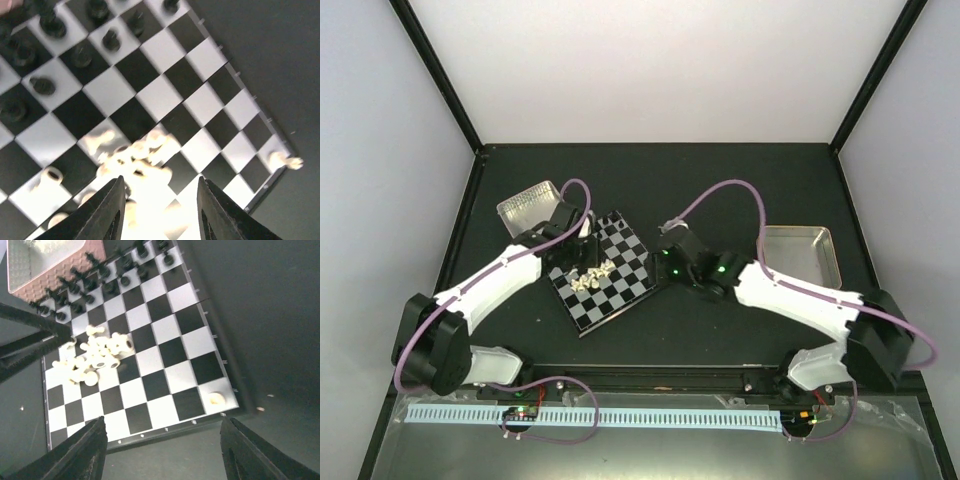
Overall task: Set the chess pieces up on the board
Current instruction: Place the chess piece on the chessboard, then pick up the chess piece from the chessboard.
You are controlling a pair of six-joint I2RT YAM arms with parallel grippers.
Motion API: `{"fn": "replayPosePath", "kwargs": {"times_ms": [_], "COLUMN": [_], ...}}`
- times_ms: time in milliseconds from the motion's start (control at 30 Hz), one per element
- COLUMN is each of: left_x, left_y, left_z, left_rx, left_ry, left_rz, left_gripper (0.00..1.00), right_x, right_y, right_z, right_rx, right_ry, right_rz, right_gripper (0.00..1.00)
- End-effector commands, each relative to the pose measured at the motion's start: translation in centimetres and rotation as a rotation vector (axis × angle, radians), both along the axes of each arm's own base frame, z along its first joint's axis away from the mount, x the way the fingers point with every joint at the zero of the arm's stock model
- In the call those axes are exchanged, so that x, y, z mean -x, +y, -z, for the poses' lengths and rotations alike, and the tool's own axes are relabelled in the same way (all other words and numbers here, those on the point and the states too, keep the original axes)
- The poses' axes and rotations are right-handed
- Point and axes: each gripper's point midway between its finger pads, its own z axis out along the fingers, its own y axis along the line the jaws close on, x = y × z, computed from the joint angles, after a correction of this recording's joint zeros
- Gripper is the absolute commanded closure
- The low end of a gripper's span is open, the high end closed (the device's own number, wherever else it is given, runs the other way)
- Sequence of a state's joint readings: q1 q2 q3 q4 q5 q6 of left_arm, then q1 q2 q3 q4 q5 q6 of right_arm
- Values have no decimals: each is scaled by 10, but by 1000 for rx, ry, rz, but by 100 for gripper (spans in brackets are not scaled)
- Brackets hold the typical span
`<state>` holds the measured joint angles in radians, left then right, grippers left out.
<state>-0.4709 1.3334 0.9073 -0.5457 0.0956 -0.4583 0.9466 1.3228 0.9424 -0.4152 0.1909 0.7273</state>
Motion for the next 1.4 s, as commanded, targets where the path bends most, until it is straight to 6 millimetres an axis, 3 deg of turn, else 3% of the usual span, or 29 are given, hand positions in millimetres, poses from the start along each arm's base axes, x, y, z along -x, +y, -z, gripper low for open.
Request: {"fn": "replayPosePath", "kwargs": {"times_ms": [0,233,400,700,900,1067,1367], "left_x": [15,33,30,32,36,47,63], "left_y": [18,30,22,18,15,7,-48], "left_z": [12,49,55,68,63,45,19], "left_rx": [-25,-112,-95,-99,-84,-48,40], "left_ry": [42,154,178,229,237,225,195], "left_rz": [-53,-41,-15,0,20,58,201], "left_gripper": [59,60,71,79,95,96,95], "right_x": [3,1,0,0,-1,-1,-6], "right_y": [40,38,28,19,12,2,-49], "right_z": [4,14,14,15,11,3,-8], "right_rx": [-54,-62,-49,-40,-43,-56,-94], "right_ry": [73,88,70,56,35,6,-91], "right_rz": [-132,-87,-59,-32,-6,31,254], "right_gripper": [39,41,42,44,46,46,46]}}
